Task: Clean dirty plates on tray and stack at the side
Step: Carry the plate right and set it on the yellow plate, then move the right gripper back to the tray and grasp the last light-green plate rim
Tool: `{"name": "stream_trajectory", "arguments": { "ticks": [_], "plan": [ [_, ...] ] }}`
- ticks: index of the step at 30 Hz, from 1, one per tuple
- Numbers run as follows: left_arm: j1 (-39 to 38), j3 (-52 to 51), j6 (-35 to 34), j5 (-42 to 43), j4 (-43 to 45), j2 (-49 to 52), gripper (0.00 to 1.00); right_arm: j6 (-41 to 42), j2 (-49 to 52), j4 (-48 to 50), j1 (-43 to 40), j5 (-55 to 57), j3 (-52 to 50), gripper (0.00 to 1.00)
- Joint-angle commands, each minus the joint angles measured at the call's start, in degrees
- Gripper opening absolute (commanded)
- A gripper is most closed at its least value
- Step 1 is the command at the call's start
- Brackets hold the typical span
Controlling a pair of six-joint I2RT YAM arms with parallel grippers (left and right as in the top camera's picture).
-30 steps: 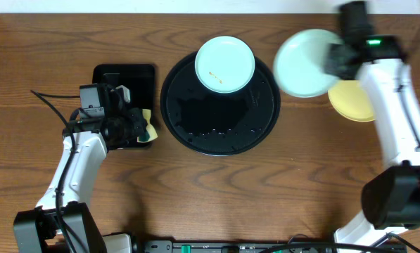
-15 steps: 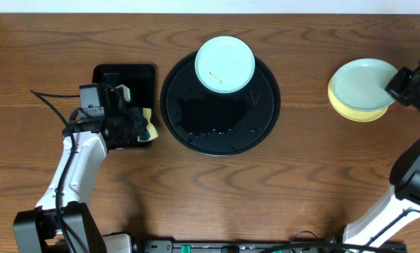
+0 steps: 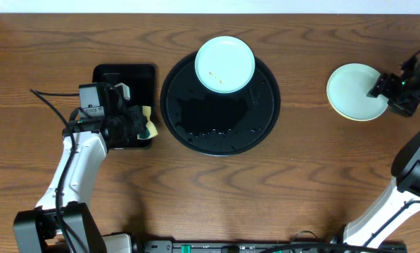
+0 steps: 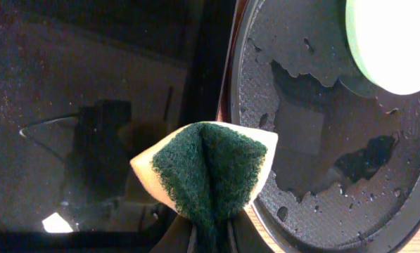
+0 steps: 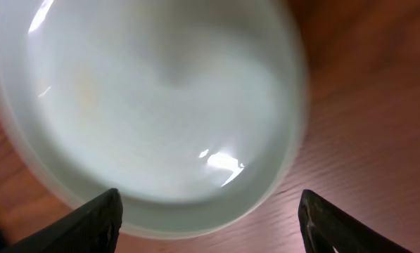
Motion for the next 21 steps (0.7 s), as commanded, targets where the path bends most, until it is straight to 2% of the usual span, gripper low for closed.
{"name": "stream_trajectory", "arguments": {
  "ticks": [1, 4, 7, 12, 16, 21],
  "plan": [
    [0.3, 0.2, 0.8, 0.3, 0.2, -0.4, 0.08, -7.3, -0.9, -2.6, 5.1, -6.1, 5.3, 0.79],
    [0.3, 0.2, 0.8, 0.3, 0.2, -0.4, 0.08, -10.8, -0.9, -4.7, 11.2, -6.1, 9.9, 0.83],
    [0.3, 0.2, 0.8, 0.3, 0.1, -0.4, 0.07, -12.0, -0.9, -1.9, 18.3, -6.0, 12.9, 0.88],
    [0.3, 0.2, 0.8, 0.3, 0.1, -0.4, 0.08, -12.0, 0.1, 11.1, 29.6, -4.4, 12.9, 0.84],
    [0.3, 0.2, 0.8, 0.3, -0.1, -0.4, 0.08, -12.0, 2.7, 20.0, 36.5, 1.4, 12.9, 0.76],
    [0.3, 0.2, 0.8, 0.3, -0.3, -0.4, 0.08, -13.0, 8.0, 33.0, 41.4, 6.2, 12.9, 0.81]
  ]
}}
